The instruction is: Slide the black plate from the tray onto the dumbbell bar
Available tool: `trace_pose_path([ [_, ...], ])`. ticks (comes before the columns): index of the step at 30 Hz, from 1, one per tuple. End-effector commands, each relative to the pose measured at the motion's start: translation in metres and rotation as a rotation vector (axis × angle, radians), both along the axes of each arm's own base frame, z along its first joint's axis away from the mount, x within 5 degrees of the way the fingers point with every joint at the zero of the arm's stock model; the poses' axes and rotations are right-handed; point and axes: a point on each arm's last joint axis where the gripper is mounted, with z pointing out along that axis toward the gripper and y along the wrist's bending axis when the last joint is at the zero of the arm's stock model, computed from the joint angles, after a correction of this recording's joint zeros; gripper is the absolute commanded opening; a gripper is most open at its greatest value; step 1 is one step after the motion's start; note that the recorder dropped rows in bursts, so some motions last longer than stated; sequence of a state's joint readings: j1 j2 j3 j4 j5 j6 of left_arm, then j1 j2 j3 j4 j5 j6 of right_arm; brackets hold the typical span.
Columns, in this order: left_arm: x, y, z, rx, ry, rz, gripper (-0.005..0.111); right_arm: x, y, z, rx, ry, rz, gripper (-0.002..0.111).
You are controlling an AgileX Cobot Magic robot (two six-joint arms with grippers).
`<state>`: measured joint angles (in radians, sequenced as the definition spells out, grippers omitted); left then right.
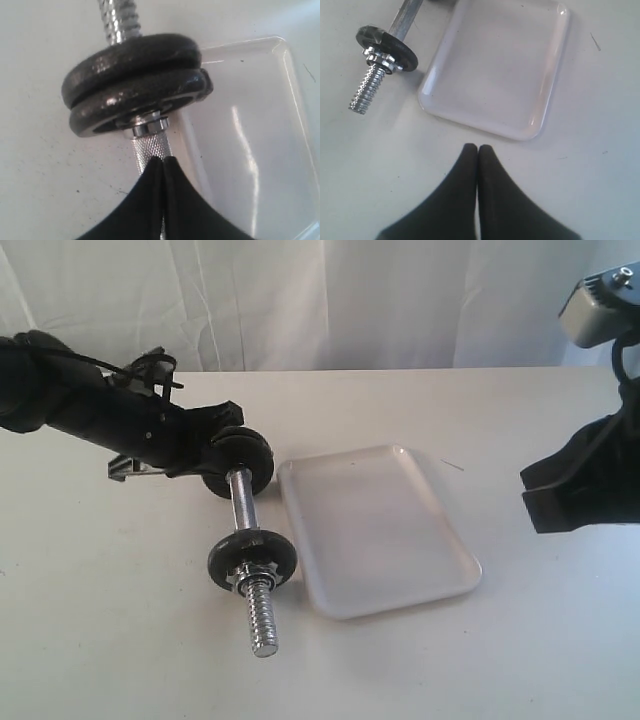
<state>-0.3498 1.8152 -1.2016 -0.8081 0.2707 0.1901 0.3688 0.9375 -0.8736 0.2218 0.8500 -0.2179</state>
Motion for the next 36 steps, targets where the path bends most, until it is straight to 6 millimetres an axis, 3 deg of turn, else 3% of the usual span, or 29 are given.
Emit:
trace_pose_path([
  [1,-0.012,0.009,0.040,0.148,-0.219,-0.150,0.000,0.000,-0.004,0.000,-0.042,-0.026,-0.007,0.000],
  [8,-0.056,0.032,0.119,0.167,-0.521,-0.111,0.000,0.006,-0.004,-0.006,-0.047,-0.106,-0.006,0.000],
  [13,-0.101,0.051,0.138,0.234,-0.683,-0.141,0.000,0.009,-0.003,-0.023,-0.054,-0.151,0.008,0.000],
  [20,-0.165,0.081,0.104,0.275,-0.724,-0.094,0.000,0.011,-0.004,-0.041,-0.031,-0.194,-0.022,0.000],
  [25,-0.196,0.094,0.086,0.285,-0.756,-0.072,0.000,0.011,-0.004,-0.044,-0.025,-0.193,-0.030,0.000],
  [29,-0.207,0.097,0.082,0.278,-0.765,-0.077,0.000,0.011,-0.004,-0.044,-0.025,-0.193,-0.030,0.000],
  [36,-0.208,0.098,0.083,0.276,-0.772,-0.075,0.000,0.011,-0.004,-0.044,-0.025,-0.193,-0.030,0.000],
])
